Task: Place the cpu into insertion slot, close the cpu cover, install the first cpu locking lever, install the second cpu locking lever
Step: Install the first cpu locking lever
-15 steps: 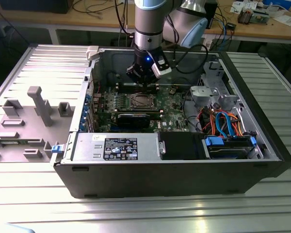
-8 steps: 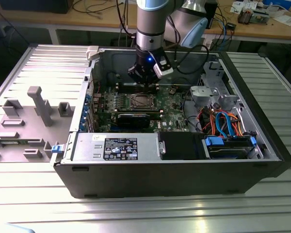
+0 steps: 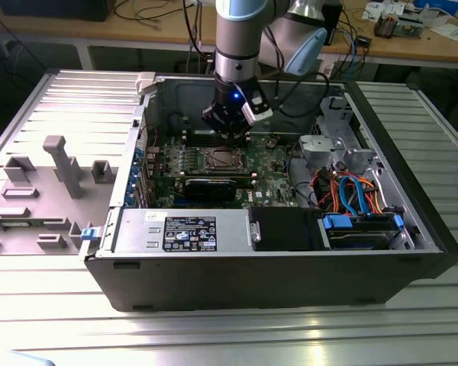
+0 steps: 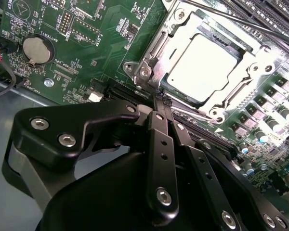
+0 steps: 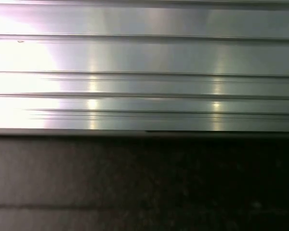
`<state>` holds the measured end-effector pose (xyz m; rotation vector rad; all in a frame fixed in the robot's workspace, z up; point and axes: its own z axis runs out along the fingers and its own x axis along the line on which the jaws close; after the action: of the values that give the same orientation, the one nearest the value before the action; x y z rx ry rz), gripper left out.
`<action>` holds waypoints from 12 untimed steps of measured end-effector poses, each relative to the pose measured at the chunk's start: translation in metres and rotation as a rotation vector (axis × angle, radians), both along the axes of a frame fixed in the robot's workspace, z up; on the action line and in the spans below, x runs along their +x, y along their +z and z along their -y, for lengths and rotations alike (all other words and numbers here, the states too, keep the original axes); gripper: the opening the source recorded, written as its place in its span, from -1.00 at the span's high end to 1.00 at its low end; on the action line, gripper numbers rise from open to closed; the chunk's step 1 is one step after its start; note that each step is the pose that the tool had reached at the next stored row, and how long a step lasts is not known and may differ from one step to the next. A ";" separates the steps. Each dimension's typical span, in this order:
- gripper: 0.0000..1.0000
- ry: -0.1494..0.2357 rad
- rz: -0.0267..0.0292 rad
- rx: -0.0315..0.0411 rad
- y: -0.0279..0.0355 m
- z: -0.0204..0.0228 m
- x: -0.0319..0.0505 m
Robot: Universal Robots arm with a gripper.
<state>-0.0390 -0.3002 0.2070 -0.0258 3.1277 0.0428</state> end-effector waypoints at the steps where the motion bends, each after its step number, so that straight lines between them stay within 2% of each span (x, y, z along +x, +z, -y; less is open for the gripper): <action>1: 0.79 0.000 0.0000 0.0002 -0.0006 0.0000 0.0001; 8: 0.79 0.000 0.0001 0.0011 -0.0031 0.0000 0.0015; 12: 0.79 0.000 0.0003 0.0014 -0.0003 -0.0001 0.0016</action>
<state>-0.0373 -0.3001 0.2068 -0.0259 3.1273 0.0450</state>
